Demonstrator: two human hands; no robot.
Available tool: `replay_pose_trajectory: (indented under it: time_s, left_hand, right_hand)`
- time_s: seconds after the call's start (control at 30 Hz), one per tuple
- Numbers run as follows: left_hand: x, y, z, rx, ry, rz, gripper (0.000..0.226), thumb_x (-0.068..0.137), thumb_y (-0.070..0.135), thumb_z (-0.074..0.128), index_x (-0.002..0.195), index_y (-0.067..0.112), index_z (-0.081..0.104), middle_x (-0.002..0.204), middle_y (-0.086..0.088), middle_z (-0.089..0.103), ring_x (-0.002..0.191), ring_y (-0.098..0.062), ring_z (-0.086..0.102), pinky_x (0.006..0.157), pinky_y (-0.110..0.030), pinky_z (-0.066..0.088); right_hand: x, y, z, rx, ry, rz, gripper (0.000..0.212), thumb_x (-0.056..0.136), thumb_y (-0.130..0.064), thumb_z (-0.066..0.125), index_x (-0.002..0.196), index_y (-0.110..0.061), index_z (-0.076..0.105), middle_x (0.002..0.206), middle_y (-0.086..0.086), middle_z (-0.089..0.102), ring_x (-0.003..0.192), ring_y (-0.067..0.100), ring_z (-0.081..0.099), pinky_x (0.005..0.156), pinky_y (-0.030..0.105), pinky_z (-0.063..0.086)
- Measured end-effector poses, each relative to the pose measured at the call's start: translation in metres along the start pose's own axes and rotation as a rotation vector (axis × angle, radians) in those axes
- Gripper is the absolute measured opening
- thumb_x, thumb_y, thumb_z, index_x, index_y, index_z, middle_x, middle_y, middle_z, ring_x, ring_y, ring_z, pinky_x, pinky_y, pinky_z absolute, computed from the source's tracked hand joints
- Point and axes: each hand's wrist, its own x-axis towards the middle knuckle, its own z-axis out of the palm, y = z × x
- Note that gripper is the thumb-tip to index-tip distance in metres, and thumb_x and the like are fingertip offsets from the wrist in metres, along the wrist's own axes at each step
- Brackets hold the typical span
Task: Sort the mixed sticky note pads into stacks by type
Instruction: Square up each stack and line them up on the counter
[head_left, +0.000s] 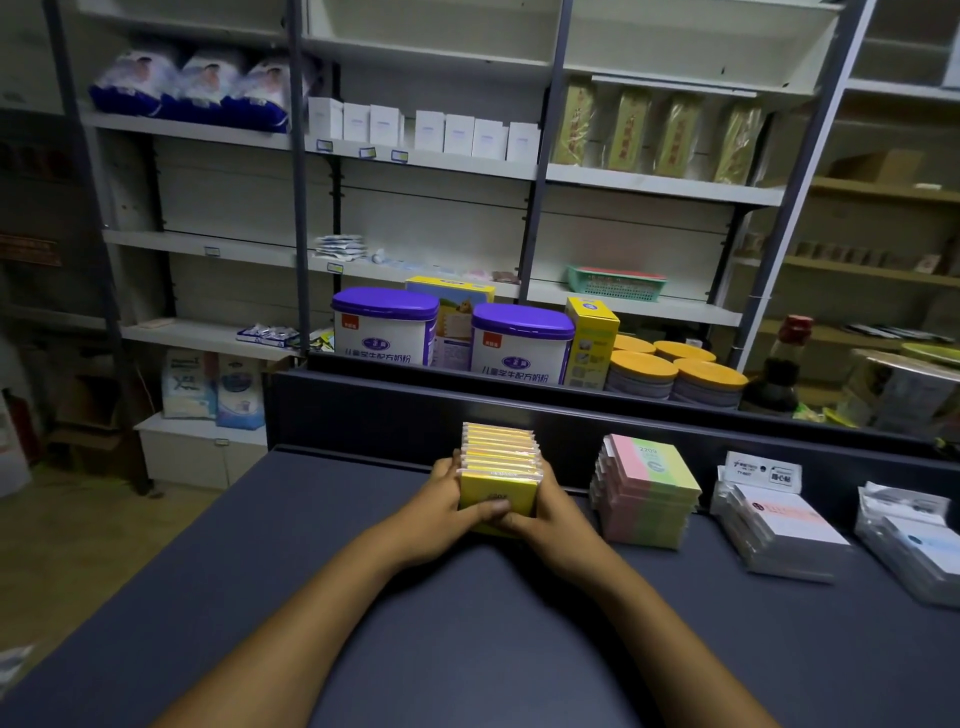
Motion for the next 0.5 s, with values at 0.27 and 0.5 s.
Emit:
replay_pose_trajectory:
  time_s: [0.27, 0.5]
  left_hand:
    - [0.0003, 0.004, -0.0016, -0.032, 0.045, 0.003, 0.045, 0.09, 0.033, 0.066, 0.119, 0.058, 0.042, 0.132, 0.02, 0.034, 0.133, -0.001, 0.032, 0.114, -0.015, 0.019]
    - [-0.0027, 0.003, -0.0025, -0.017, -0.007, -0.047, 0.043, 0.091, 0.036, 0.065, 0.125, 0.051, 0.045, 0.138, 0.009, 0.037, 0.135, -0.005, 0.035, 0.119, -0.024, 0.022]
  right_hand:
    - [-0.0023, -0.0071, -0.0002, -0.014, 0.019, -0.02, 0.067, 0.09, -0.005, 0.068, 0.141, -0.029, 0.033, 0.141, -0.015, 0.048, 0.128, -0.008, 0.048, 0.108, 0.016, 0.038]
    - [-0.0023, -0.0062, 0.0013, -0.035, -0.021, 0.017, 0.064, 0.09, -0.009, 0.069, 0.14, -0.029, 0.033, 0.14, -0.008, 0.051, 0.125, -0.006, 0.05, 0.108, 0.019, 0.04]
